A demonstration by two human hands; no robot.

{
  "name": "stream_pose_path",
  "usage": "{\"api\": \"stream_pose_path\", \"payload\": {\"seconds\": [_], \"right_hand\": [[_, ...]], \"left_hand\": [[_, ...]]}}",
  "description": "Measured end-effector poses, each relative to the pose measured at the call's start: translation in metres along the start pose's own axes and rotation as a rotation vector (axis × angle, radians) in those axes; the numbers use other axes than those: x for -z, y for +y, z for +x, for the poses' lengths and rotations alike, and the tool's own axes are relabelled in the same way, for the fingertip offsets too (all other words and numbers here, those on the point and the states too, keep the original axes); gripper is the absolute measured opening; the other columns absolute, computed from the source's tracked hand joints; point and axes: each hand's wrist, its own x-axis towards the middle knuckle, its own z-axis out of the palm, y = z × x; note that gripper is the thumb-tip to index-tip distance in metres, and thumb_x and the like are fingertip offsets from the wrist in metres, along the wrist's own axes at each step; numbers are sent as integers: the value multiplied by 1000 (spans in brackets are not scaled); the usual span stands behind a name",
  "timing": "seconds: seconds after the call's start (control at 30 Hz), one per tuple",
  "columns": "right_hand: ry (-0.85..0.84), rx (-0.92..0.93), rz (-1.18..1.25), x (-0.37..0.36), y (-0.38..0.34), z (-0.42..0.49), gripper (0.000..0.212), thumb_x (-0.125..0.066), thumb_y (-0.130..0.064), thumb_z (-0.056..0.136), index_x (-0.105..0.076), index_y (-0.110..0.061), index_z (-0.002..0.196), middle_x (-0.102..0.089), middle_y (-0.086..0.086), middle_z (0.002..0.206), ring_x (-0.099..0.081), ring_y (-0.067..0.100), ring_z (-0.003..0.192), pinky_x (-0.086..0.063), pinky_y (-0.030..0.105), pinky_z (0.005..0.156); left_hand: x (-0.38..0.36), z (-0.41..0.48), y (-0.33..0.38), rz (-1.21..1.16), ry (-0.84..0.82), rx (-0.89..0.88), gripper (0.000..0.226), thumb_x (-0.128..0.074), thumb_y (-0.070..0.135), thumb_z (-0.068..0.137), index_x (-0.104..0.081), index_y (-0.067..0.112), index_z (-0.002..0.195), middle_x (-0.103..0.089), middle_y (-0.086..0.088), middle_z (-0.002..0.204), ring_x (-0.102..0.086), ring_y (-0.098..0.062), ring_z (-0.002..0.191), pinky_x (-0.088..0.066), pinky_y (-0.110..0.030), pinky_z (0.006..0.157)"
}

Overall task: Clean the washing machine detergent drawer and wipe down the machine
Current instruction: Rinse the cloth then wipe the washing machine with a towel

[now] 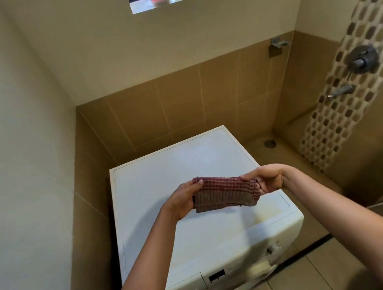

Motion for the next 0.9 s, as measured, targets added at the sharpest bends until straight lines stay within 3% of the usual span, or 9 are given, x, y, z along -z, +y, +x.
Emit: {"api": "stream_pose_path", "payload": {"seconds": [0.13,0.23,0.3,0.43,0.57,0.67,0.77,0.83,0.9], "right_hand": [[167,123,41,-6,-2,-3,26,-56,5,88,-48,9,113,-66,19,98,-69,27,84,-60,35,63],[267,261,72,-10,-7,-5,48,-60,13,84,-37,-7,121,-53,22,112,-62,35,102,-60,43,68],[277,334,5,-11,-11,-7,55,-61,14,82,-44,-14,126,-51,22,120,-58,36,109,-60,42,71],[364,432,-336,-19,-15,-12,49,-69,15,74,-61,-6,118,-59,20,120,-63,28,103,-58,32,79],[675,522,-926,-28,-20,-19,46,-79,-5,69,-68,-12,114,-63,2,110,-60,16,100,-47,17,77],[789,616,-1119,-29,-21,-28,25,-76,-16,76,-73,-15,101,-59,3,104,-55,14,92,-40,10,65],[751,608,-1187,-18,-22,-42,9,-75,-33,75,-72,-26,80,-46,-2,111,-46,16,104,-46,29,84],[596,618,-980,-13,-20,-55,21,-72,-36,70,-72,-18,82,-53,-4,115,-52,16,108,-48,35,89],[452,648,-630,-10,-14,-63,28,-69,-30,71,-71,-8,88,-67,4,101,-63,18,94,-51,32,81]], "left_hand": [[-1,5,-3,-4,114,-20,21,-51,18,100,-66,8,108,-70,-10,106,-62,-27,107,-54,-41,88],[-5,7,1,-14,221,-58,18,-52,17,99,-67,9,103,-69,-11,106,-62,-25,105,-54,-39,90],[-6,11,2,25,323,-91,18,-55,19,98,-68,8,103,-70,-11,104,-63,-24,102,-55,-37,88],[-5,12,1,182,490,-249,20,-70,19,87,-69,10,106,-71,-3,100,-65,-23,102,-54,-27,79],[-3,9,3,469,643,-447,29,-81,22,76,-70,7,98,-68,-5,110,-61,-14,99,-47,-20,78],[4,9,8,663,493,-619,18,-76,28,81,-67,14,87,-53,5,135,-46,-5,119,-40,-26,94],[6,6,16,586,315,-631,11,-66,25,90,-56,25,84,-53,4,138,-46,-10,127,-42,-29,98],[4,4,21,403,197,-582,9,-59,19,95,-56,20,87,-63,-2,124,-57,-21,118,-51,-31,91],[-2,3,22,302,111,-533,12,-53,17,98,-52,14,87,-66,-7,103,-62,-22,102,-54,-28,80]]}}
